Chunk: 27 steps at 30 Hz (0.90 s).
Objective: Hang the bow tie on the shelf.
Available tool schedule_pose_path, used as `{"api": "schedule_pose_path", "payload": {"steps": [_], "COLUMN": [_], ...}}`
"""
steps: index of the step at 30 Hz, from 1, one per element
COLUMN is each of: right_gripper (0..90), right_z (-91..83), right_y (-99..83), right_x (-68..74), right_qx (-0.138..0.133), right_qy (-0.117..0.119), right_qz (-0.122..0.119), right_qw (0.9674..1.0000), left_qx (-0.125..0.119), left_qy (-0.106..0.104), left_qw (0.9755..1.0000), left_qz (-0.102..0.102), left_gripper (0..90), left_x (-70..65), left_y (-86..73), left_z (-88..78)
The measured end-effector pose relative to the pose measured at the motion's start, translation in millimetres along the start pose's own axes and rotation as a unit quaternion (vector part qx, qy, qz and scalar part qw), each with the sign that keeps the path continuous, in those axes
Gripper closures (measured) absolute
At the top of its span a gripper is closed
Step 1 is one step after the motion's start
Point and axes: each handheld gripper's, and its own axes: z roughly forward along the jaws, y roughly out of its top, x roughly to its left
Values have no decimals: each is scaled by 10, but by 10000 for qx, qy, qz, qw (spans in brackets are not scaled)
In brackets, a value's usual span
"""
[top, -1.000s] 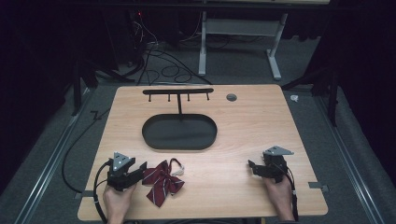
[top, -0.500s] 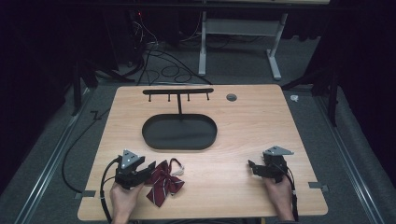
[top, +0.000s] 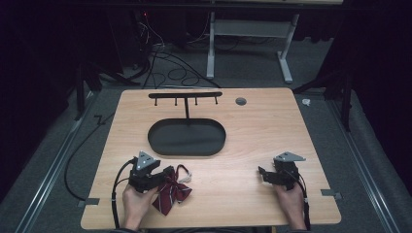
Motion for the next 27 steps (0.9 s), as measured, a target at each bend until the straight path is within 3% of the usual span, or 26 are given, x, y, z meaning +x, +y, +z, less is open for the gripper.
{"api": "schedule_pose_path", "payload": {"steps": [12, 27], "right_gripper": [280, 280], "right_z": [-1, -1], "right_y": [0, 0], "right_x": [0, -2], "right_qx": [7, 3], "right_qy": [-1, 7], "right_qz": [-2, 3], "right_qw": [10000, 10000], "left_qx": [144, 618], "left_qy": [-141, -188], "left_qw": [9998, 9977], "left_qz": [81, 210], "left_gripper": [545, 574], "left_x": [-54, -95], "left_y": [104, 108], "left_z": [177, 512]}}
